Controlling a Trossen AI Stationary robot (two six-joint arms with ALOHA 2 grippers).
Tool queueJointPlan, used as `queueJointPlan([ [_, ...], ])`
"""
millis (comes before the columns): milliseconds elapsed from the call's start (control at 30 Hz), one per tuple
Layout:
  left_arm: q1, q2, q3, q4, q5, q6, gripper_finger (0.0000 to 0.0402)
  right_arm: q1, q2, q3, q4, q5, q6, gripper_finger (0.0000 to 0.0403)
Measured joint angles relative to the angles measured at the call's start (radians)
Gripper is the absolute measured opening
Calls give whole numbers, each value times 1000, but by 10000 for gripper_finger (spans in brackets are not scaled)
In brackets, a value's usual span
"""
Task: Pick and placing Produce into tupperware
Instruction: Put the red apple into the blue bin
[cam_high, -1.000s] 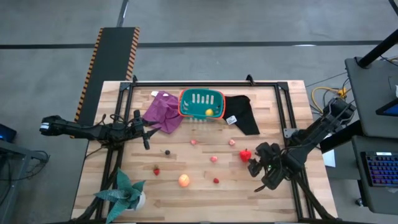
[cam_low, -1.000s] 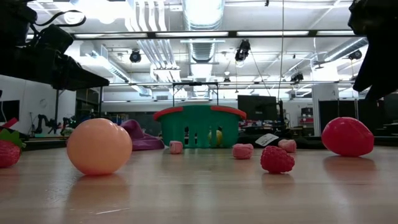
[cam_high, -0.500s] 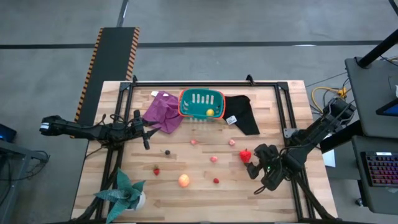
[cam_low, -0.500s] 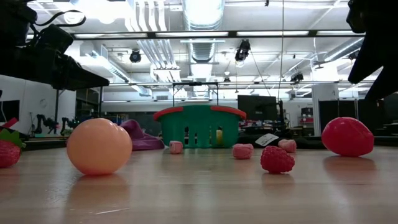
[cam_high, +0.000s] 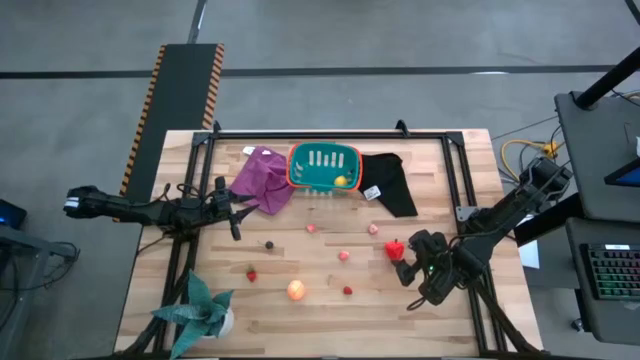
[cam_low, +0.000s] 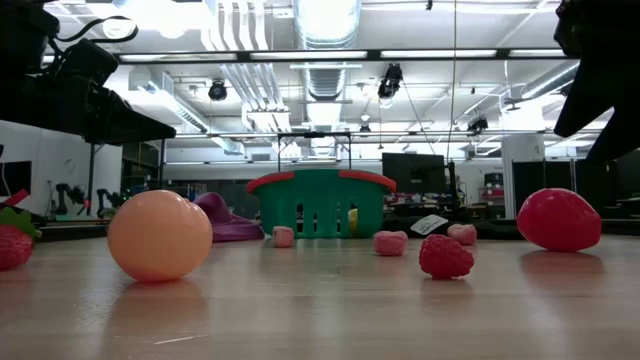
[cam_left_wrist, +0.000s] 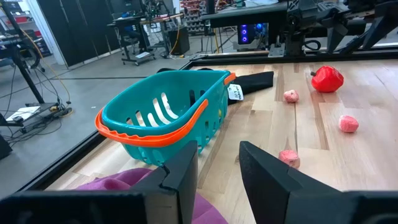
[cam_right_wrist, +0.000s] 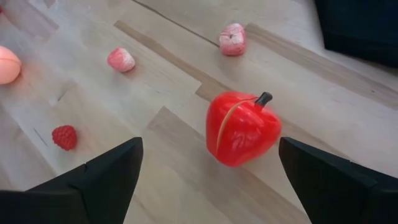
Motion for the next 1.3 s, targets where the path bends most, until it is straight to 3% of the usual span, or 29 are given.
queueJointPlan([
  [400,0,0,0,0,0,0,105,-43,13,-30,-1,1,58,368],
  [967,0,0,0,0,0,1,105,-75,212,-30,81,-1,62,368],
  [1300,0,0,0,0,0,1,105,-79,304,-30,88,2,160,368],
])
